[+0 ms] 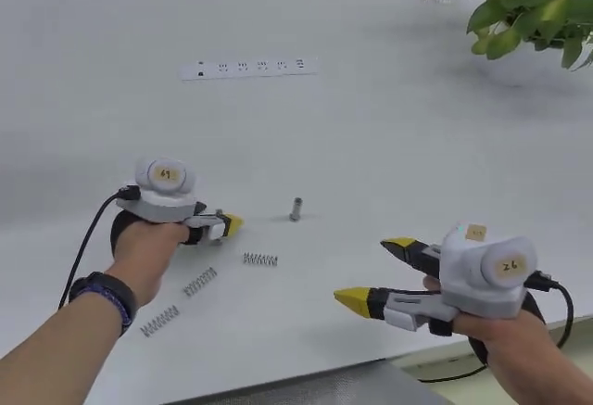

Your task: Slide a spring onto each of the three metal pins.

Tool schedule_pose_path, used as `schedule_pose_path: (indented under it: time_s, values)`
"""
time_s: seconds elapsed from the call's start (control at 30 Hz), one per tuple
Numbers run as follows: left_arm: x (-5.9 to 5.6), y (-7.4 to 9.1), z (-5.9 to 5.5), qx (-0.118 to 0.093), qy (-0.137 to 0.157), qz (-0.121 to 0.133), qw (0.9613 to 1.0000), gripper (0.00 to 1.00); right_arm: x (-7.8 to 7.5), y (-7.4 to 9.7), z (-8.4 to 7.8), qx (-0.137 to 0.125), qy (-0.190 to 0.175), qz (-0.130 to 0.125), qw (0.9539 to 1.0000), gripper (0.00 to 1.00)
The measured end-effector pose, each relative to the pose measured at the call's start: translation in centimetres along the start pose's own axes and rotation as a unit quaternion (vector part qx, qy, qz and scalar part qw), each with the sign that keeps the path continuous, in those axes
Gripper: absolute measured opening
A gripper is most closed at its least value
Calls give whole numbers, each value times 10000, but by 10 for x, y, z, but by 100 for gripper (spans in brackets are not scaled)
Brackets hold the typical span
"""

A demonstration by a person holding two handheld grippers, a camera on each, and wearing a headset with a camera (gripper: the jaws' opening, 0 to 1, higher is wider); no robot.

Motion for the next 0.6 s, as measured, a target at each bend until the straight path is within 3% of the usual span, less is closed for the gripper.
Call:
schedule_pose_path:
  time_s: [0.6]
  values:
    - [7, -5, -3, 207, 565, 584, 9965, 14, -3, -2, -1, -7, -54, -6, 10000, 66]
Point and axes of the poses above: the centre of the closed fingertips' face, and the gripper's own axes: y roughly backward along the fingers, x roughly to its left, z roughly out of its top, the point moved 3 cm from there along y, roughly backward along the fingers, and after that the axes turned 3 degrees about -z, right-handed, at the moved point
